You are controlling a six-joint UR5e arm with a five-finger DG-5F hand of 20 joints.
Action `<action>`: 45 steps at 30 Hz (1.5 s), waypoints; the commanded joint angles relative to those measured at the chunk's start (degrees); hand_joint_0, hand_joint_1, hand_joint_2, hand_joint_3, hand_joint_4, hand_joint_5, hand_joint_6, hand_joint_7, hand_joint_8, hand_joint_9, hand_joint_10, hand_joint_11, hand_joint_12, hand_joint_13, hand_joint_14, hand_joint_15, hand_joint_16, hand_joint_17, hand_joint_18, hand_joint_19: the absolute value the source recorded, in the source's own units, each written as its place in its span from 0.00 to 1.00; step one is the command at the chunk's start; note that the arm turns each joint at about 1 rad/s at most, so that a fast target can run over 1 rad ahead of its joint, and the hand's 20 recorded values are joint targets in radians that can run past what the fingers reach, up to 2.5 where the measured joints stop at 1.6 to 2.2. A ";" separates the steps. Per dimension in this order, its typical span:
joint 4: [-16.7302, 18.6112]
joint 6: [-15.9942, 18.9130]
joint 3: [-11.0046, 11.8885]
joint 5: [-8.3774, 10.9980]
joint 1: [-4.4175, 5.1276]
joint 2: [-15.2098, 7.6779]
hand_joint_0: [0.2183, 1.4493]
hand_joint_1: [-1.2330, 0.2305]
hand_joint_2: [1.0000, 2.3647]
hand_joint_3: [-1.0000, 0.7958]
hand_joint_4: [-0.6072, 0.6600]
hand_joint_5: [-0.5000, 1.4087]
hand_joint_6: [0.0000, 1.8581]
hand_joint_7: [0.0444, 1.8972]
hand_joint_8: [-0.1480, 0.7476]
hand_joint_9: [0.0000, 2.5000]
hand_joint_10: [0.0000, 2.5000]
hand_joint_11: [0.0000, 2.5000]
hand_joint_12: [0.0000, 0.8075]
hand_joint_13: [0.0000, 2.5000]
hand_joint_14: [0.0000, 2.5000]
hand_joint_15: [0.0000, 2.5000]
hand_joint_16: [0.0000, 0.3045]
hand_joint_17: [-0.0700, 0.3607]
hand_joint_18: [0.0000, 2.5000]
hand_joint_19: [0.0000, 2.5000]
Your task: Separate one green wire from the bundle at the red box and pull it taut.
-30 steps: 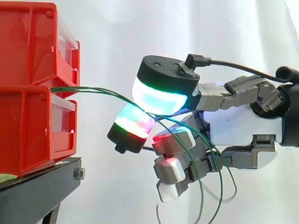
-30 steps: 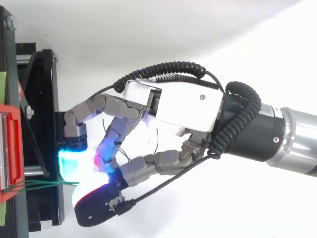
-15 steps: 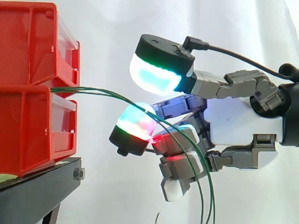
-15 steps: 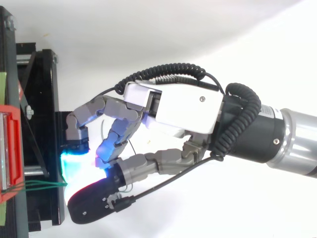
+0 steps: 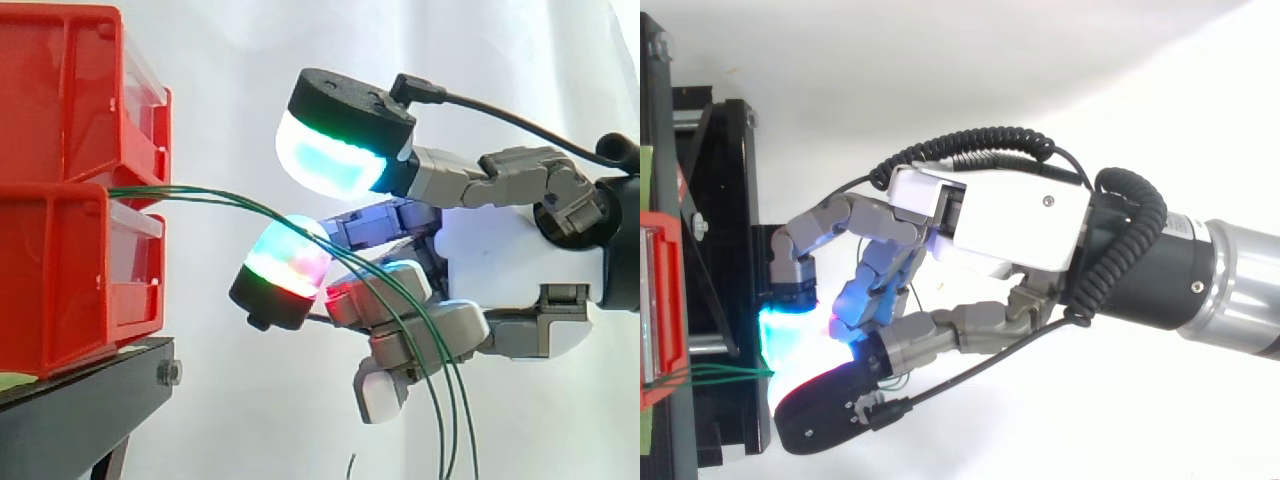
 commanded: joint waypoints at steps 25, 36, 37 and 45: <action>2.30 3.93 -0.09 0.02 -0.18 -0.07 0.28 0.48 0.00 0.28 0.66 0.15 0.47 0.53 0.57 0.44 0.01 0.49 0.50 0.46 0.01 0.35 0.18 0.44 0.41 0.22; 2.30 6.92 -0.18 -0.16 -0.18 0.02 0.29 0.46 0.00 0.28 0.66 0.15 0.46 0.54 0.57 0.44 0.01 0.49 0.48 0.47 0.01 0.34 0.17 0.44 0.40 0.23; 2.30 7.01 -0.09 -0.16 -0.18 -0.07 0.29 0.46 0.00 0.28 0.66 0.15 0.46 0.54 0.57 0.45 0.01 0.49 0.48 0.47 0.01 0.34 0.18 0.44 0.40 0.23; 2.30 6.92 -0.35 -0.25 -0.18 -0.07 0.30 0.45 0.00 0.28 0.65 0.15 0.46 0.54 0.54 0.48 0.00 0.55 0.46 0.54 0.01 0.51 0.18 0.45 0.41 0.24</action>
